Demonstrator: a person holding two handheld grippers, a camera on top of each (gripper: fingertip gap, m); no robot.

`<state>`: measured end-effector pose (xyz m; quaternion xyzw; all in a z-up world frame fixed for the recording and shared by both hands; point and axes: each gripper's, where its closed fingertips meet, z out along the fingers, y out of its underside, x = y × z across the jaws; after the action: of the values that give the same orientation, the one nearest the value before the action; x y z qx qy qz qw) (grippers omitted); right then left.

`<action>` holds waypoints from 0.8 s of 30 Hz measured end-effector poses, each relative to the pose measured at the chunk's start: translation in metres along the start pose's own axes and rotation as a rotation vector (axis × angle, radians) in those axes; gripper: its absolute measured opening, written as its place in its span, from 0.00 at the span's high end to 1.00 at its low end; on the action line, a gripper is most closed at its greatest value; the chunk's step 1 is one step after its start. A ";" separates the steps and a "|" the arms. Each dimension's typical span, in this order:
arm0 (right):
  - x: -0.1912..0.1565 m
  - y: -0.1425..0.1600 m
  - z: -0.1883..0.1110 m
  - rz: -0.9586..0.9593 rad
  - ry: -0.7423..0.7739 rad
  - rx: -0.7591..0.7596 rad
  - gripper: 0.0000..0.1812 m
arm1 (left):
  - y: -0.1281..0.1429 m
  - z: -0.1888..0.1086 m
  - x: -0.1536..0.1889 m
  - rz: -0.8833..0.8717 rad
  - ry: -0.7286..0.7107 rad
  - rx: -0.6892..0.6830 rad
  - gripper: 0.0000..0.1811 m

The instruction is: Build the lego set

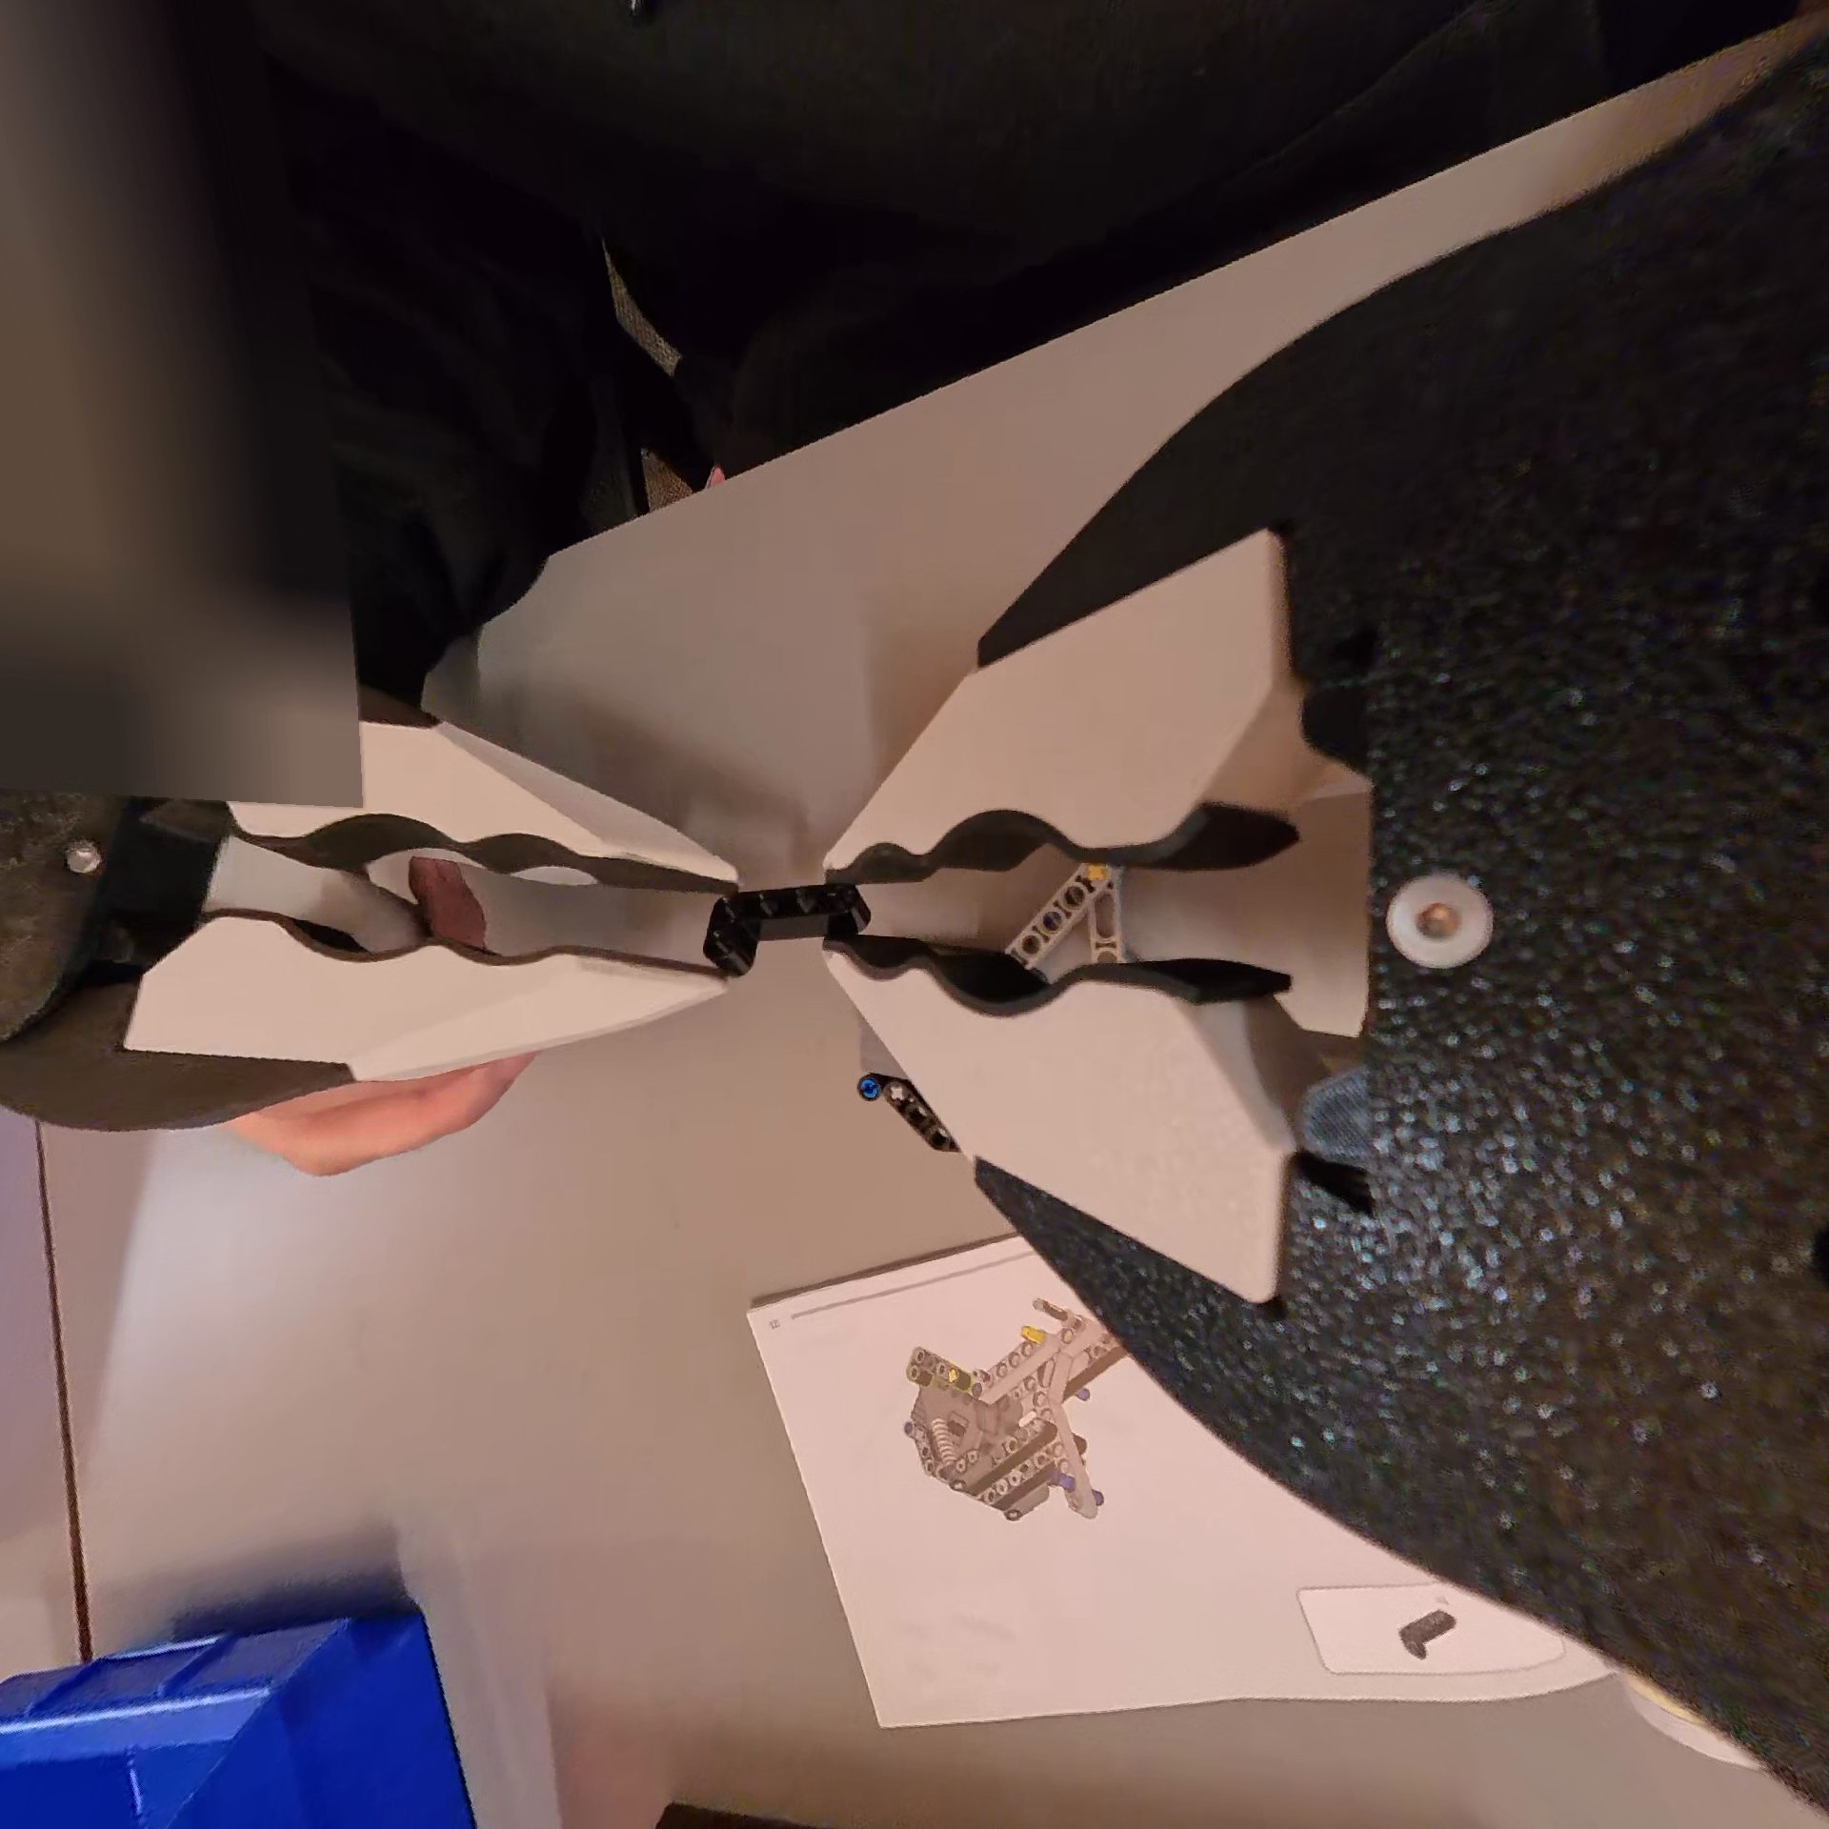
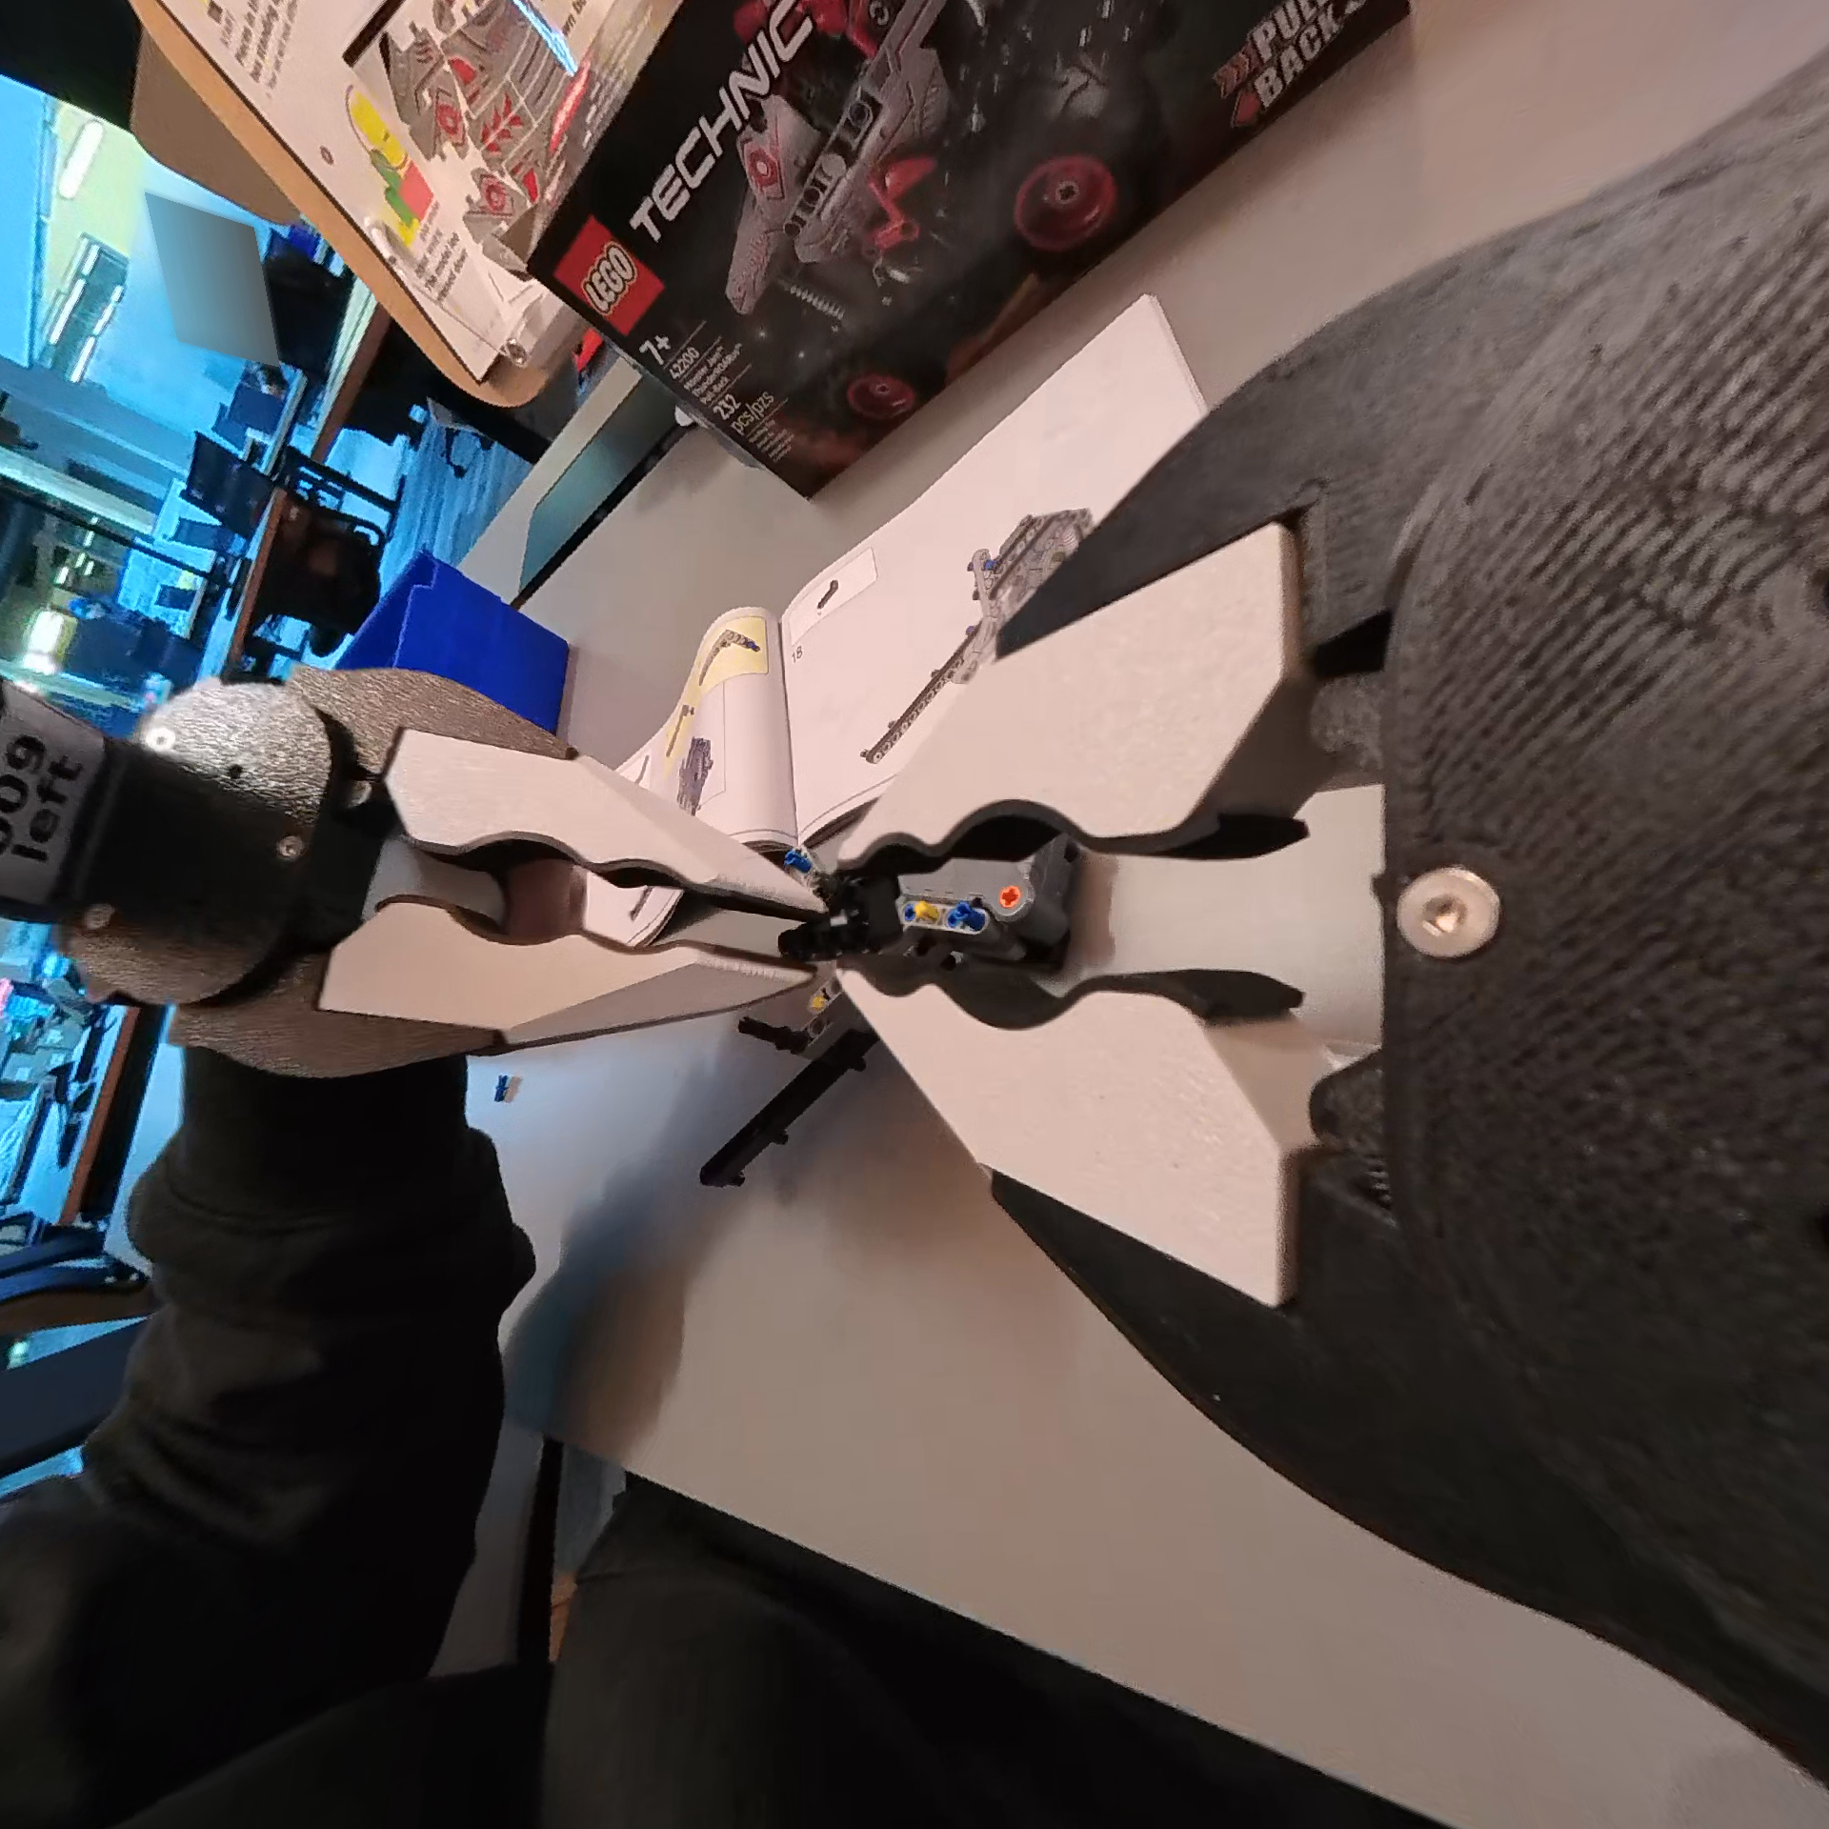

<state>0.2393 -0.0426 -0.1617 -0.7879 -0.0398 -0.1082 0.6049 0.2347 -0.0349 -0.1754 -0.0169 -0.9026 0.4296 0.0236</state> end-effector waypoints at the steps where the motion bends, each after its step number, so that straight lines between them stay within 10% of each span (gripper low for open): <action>1: 0.001 0.002 0.000 -0.001 0.005 -0.006 0.91 | 0.000 0.000 0.000 0.002 0.005 -0.001 0.96; 24: 0.014 0.030 0.004 0.161 -0.015 -0.034 0.93 | 0.014 0.007 -0.021 0.075 0.000 -0.095 0.96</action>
<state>0.2590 -0.0473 -0.1882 -0.7996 0.0208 -0.0538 0.5978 0.2558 -0.0331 -0.1914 -0.0519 -0.9207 0.3867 0.0064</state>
